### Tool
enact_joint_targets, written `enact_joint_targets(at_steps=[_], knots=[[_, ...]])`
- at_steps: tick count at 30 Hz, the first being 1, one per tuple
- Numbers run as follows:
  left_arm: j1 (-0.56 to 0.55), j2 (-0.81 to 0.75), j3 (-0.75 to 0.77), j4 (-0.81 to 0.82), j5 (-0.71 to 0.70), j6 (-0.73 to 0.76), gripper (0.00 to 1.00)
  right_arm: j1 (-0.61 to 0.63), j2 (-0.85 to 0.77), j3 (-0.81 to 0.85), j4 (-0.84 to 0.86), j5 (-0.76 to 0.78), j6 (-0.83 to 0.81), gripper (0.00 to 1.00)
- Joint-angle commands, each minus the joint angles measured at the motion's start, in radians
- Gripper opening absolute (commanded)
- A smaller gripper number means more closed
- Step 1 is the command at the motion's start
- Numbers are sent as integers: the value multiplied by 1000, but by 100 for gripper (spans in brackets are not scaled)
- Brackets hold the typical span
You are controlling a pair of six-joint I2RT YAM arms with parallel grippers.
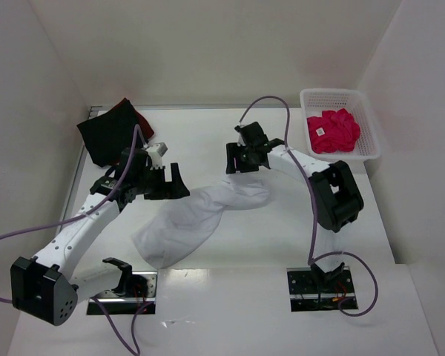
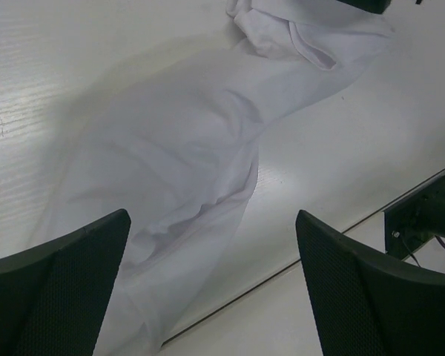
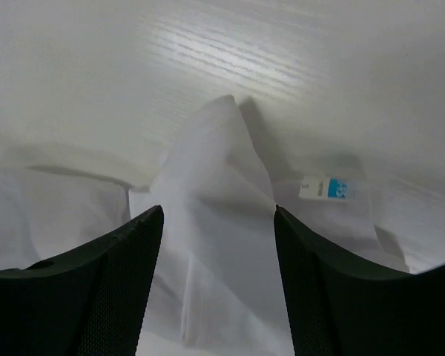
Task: Fold and stack the t-shirts
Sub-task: Flatten out the tshirt
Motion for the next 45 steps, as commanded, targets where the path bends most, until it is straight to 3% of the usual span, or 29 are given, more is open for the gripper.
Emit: enact_joint_targets(at_steps=[1, 7, 10, 16, 17, 22, 31, 40, 45], knots=[[-3, -1, 8, -22, -16, -64, 100, 40, 110, 132, -6, 83, -67, 69], [4, -1, 5, -29, -31, -94, 100, 62, 203, 203, -30, 114, -95, 63], [6, -1, 5, -40, -31, -85, 100, 62, 218, 213, -33, 114, -95, 48], [6, 28, 34, -60, -31, -66, 100, 62, 227, 267, -59, 145, -95, 3], [6, 28, 34, -60, -31, -66, 100, 62, 218, 272, -63, 153, -95, 0], [6, 58, 52, -60, -31, -57, 100, 62, 134, 360, -56, 213, -84, 0], [15, 200, 127, 25, -78, -38, 100, 53, 6, 703, -102, 161, -76, 0], [15, 471, 242, 209, -220, -40, 100, 52, -189, 636, -54, 25, -28, 0], [25, 583, 265, 391, -145, -21, 99, 52, -266, 538, -42, -20, 3, 0]])
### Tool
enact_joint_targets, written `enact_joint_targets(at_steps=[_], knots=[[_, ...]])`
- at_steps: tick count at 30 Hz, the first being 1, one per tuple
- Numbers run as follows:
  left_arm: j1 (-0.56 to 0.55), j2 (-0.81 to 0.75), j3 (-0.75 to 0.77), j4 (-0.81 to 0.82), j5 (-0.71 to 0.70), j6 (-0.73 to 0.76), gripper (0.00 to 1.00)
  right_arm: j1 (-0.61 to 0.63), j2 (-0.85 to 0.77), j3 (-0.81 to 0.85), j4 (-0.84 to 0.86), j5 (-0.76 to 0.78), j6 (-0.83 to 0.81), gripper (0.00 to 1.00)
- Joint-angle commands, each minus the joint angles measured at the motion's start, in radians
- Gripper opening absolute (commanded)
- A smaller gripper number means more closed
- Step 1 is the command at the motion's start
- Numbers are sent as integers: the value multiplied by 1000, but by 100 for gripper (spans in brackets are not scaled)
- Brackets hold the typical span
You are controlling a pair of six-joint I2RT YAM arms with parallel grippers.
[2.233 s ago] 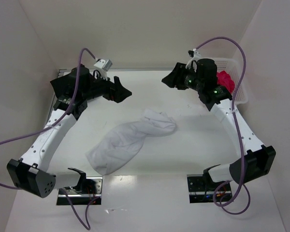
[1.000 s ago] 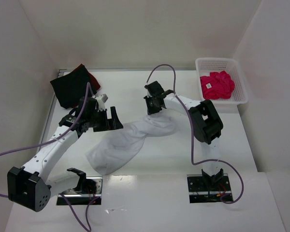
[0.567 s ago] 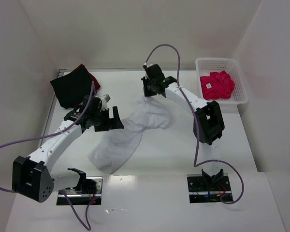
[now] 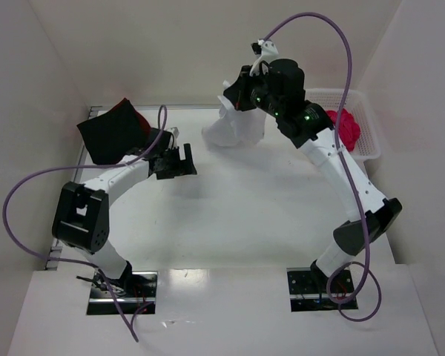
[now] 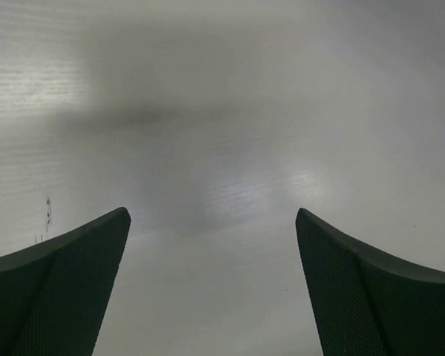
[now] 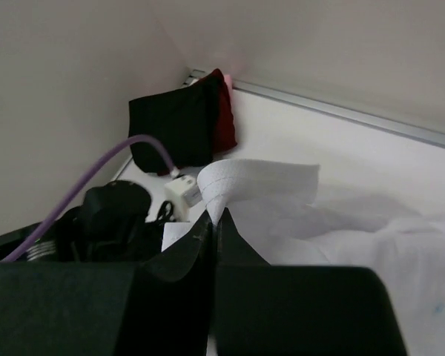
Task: Fold and stack the t-shirts
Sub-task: Flatten out the tshirt
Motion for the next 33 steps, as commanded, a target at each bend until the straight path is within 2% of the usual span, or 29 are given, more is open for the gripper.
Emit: enact_joint_targets(at_steps=[1, 5, 9, 15, 18, 19, 20, 22, 24, 26, 27, 29, 33], knots=[[15, 70, 39, 266, 63, 38, 99, -4, -59, -72, 33, -71, 36, 0], [26, 152, 60, 457, 255, 91, 97, -4, -78, -86, 24, -111, 45, 0], [26, 172, 78, 633, 516, 206, 97, -4, -92, -53, 15, -156, 68, 0], [26, 237, 132, 675, 851, 294, 94, -24, -94, 36, 6, -180, 80, 0], [26, 237, 132, 686, 932, 283, 88, -38, -102, 36, 6, -180, 100, 0], [26, 237, 132, 686, 945, 283, 81, -50, -112, 36, 6, -180, 100, 0], [26, 237, 132, 679, 955, 283, 66, -61, -112, 27, 14, -180, 107, 0], [26, 227, 139, 677, 971, 283, 45, -74, -121, 24, 25, -180, 115, 0], [26, 209, 143, 668, 1001, 283, 29, -79, -121, 24, 30, -180, 118, 0], [26, 178, 143, 646, 972, 279, 14, -89, -121, 41, 30, -180, 118, 0], [26, 145, 143, 619, 935, 274, 12, -100, -121, 54, 27, -180, 114, 0], [29, 98, 152, 565, 876, 274, 2, -111, -121, 67, 18, -168, 104, 0], [72, -49, 137, 502, 720, 263, 0, -149, -121, 108, -8, -158, 88, 0]])
